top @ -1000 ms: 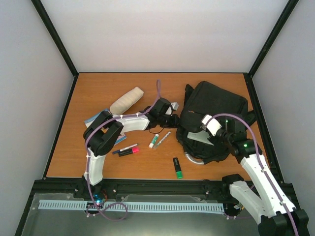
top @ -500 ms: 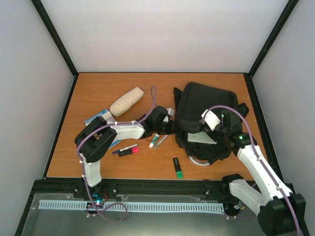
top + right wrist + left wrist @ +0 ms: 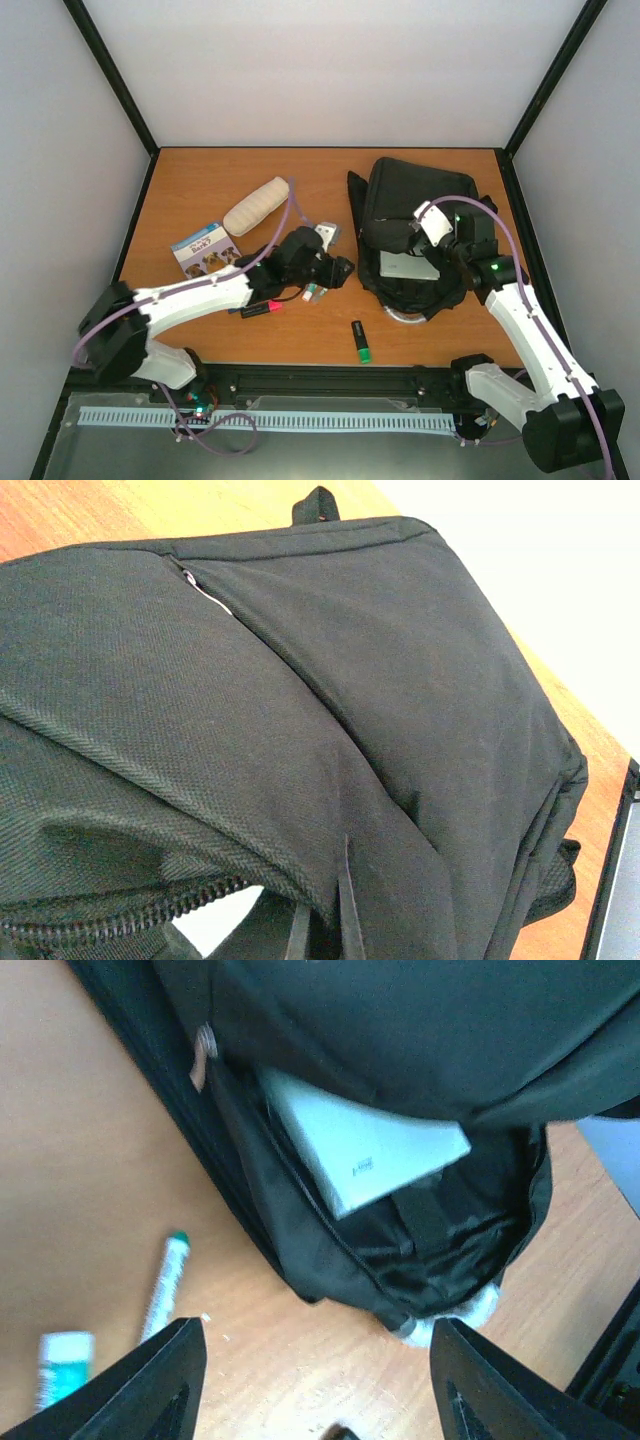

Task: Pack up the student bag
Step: Place the book in the student bag.

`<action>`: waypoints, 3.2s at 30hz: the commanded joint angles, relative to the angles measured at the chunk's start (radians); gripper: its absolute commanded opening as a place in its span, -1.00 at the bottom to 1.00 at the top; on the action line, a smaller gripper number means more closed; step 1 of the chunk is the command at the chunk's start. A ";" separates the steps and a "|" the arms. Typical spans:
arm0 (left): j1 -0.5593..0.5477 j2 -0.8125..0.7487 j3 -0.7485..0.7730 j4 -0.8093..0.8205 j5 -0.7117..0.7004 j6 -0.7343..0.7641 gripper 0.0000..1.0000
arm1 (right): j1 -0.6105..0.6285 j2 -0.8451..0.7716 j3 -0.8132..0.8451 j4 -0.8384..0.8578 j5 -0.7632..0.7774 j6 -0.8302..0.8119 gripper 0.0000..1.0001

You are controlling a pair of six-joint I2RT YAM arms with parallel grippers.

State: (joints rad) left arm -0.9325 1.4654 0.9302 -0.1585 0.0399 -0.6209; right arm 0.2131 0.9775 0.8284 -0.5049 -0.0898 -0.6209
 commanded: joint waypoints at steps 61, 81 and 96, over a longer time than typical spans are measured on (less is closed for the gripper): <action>0.007 0.310 0.389 0.316 0.157 0.610 -0.98 | -0.002 -0.207 0.025 -0.178 -0.146 -0.123 -0.13; 0.061 0.271 0.368 0.375 0.166 0.364 -0.99 | 0.006 -0.243 -0.252 -0.134 -0.196 -0.602 -0.34; 0.061 0.269 0.389 0.327 0.171 0.341 -0.99 | 0.173 0.095 -0.342 0.350 0.073 -0.571 -0.13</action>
State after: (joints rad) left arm -0.8833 1.7832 1.2671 0.1215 0.2134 -0.2588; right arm 0.3668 1.0286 0.4812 -0.2985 -0.0647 -1.1889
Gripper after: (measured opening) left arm 0.034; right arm 0.432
